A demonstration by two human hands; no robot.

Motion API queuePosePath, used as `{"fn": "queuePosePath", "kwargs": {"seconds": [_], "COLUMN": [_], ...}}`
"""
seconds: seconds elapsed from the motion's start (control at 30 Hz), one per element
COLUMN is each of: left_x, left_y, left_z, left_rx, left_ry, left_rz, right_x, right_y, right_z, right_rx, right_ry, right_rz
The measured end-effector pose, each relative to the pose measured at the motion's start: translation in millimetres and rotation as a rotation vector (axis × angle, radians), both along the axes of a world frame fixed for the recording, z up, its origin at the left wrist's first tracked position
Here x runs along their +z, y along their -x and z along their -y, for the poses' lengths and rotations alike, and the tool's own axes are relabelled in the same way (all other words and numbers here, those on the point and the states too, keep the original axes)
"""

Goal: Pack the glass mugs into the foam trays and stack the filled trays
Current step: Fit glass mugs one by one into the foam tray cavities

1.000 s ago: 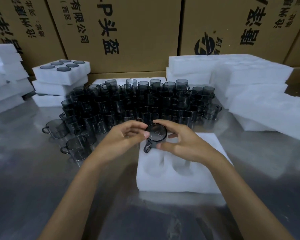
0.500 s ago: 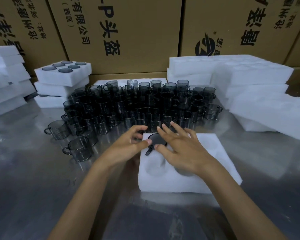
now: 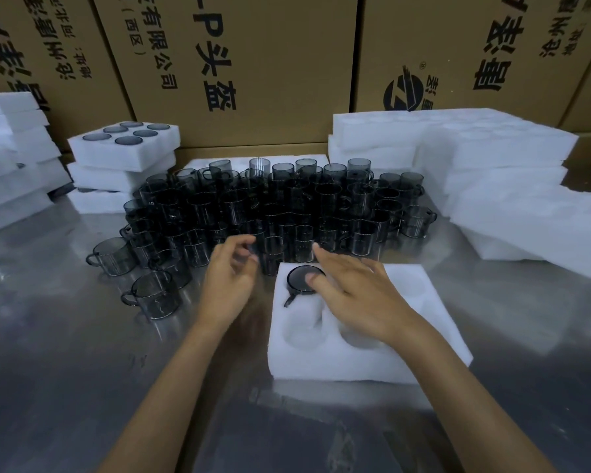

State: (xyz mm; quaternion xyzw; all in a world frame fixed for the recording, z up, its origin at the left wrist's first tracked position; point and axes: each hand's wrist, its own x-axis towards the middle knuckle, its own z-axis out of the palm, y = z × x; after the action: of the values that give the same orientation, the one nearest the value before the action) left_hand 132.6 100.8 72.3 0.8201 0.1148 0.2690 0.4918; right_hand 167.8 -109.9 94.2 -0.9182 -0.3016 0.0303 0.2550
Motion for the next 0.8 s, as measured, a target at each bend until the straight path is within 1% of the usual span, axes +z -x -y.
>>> {"fn": "queuePosePath", "kwargs": {"seconds": [0.07, 0.1, 0.2, 0.27, 0.37, 0.47, 0.53, 0.6, 0.67, 0.77, 0.8], "left_x": [-8, -12, -21, -21, -16, -3, 10, 21, 28, 31, 31], "left_y": [-6, -9, -16, -16, -10, -2, 6, 14, 19, 23, 24], "left_z": [4, 7, 13, 12, 10, 10, 16, 26, 38, 53, 57], "left_rx": [-0.014, -0.036, -0.037, -0.002, 0.077, 0.153, 0.122, 0.054, -0.017, -0.100, -0.117], "left_ry": [-0.140, -0.195, -0.314, -0.309, -0.292, -0.276, -0.256, -0.304, -0.384, -0.535, -0.543], "left_rz": [-0.041, -0.077, -0.136, -0.114, -0.021, 0.156, 0.286, 0.372, 0.411, 0.453, 0.449], "right_x": [3, 4, 6, 6, 4, 4, 4, 6, 9, 14, 16], "right_y": [-2, -1, 1, 1, -2, -4, -5, -4, -2, 2, 3], "right_z": [3, 4, 5, 4, 5, 3, 3, 5, 6, 7, 8], "right_rx": [-0.078, -0.102, -0.103, -0.105, -0.116, -0.112, -0.101, -0.080, -0.037, 0.024, 0.034], "right_ry": [-0.196, -0.257, -0.311, -0.339, -0.409, -0.460, -0.542, -0.620, -0.644, -0.582, -0.557], "right_rz": [-0.100, -0.137, -0.158, -0.169, -0.194, -0.203, -0.187, -0.133, -0.025, 0.237, 0.313]}}
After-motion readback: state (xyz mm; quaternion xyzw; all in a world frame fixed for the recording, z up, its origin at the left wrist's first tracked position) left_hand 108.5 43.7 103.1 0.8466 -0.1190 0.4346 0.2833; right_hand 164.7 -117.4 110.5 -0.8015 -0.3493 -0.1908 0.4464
